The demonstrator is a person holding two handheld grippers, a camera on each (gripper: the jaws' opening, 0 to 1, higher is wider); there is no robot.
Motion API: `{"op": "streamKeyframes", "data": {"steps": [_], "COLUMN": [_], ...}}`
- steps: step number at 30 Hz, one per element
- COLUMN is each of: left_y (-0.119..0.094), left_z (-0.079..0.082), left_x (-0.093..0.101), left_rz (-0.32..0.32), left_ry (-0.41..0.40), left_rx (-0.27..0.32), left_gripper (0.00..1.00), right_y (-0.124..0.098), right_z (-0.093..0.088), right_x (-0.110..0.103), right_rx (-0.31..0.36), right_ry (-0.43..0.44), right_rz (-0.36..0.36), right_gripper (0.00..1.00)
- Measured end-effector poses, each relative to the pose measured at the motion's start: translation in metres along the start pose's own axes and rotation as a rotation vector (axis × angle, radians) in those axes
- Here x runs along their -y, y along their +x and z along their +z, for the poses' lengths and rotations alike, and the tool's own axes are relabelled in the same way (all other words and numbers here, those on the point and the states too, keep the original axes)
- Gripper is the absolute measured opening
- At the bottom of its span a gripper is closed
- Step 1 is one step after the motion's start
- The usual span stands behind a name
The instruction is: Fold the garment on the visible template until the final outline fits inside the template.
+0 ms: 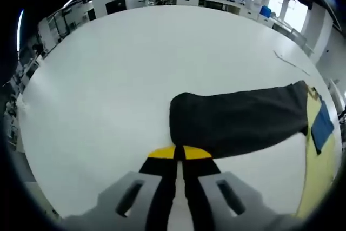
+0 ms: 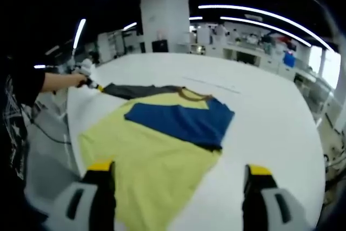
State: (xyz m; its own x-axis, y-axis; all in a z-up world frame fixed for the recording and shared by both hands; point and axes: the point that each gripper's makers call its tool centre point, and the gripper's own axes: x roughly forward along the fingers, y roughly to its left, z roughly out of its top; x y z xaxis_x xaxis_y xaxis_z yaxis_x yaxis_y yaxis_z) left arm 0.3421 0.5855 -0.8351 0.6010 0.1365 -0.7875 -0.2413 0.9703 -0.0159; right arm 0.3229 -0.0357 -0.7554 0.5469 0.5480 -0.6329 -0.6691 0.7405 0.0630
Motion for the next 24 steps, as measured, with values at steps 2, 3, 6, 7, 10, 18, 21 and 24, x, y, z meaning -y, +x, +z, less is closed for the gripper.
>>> {"op": "streamKeyframes", "data": {"steps": [2, 3, 6, 7, 10, 18, 21, 24], "left_y": [-0.002, -0.003, -0.005, -0.007, -0.011, -0.024, -0.030, -0.035], "left_z": [-0.001, 0.000, 0.004, 0.005, 0.010, 0.033, 0.043, 0.053], "left_x": [0.002, 0.002, 0.003, 0.004, 0.008, 0.031, 0.046, 0.058], "left_rz": [-0.001, -0.002, -0.006, -0.007, -0.018, -0.076, -0.110, -0.134], "left_ry": [-0.002, 0.000, 0.016, 0.017, 0.018, 0.038, 0.055, 0.079], "left_rx": [0.000, 0.001, 0.009, 0.012, 0.028, 0.082, 0.108, 0.143], "left_gripper": [0.00, 0.00, 0.00, 0.00, 0.00, 0.00, 0.00, 0.00], "right_y": [0.000, 0.000, 0.001, 0.001, 0.001, 0.000, 0.000, 0.000], "right_z": [0.000, 0.000, 0.002, 0.002, 0.002, 0.004, 0.004, 0.005], "right_x": [-0.002, -0.003, -0.007, -0.007, -0.010, -0.012, -0.011, -0.013], "right_rx": [0.000, 0.000, 0.003, 0.004, 0.006, 0.019, 0.022, 0.023], "right_ry": [0.001, 0.000, -0.003, -0.003, -0.006, -0.014, -0.016, -0.018], "right_rz": [0.002, 0.003, 0.010, 0.011, 0.018, 0.031, 0.035, 0.039], "right_gripper": [0.99, 0.99, 0.99, 0.99, 0.99, 0.99, 0.99, 0.99]}}
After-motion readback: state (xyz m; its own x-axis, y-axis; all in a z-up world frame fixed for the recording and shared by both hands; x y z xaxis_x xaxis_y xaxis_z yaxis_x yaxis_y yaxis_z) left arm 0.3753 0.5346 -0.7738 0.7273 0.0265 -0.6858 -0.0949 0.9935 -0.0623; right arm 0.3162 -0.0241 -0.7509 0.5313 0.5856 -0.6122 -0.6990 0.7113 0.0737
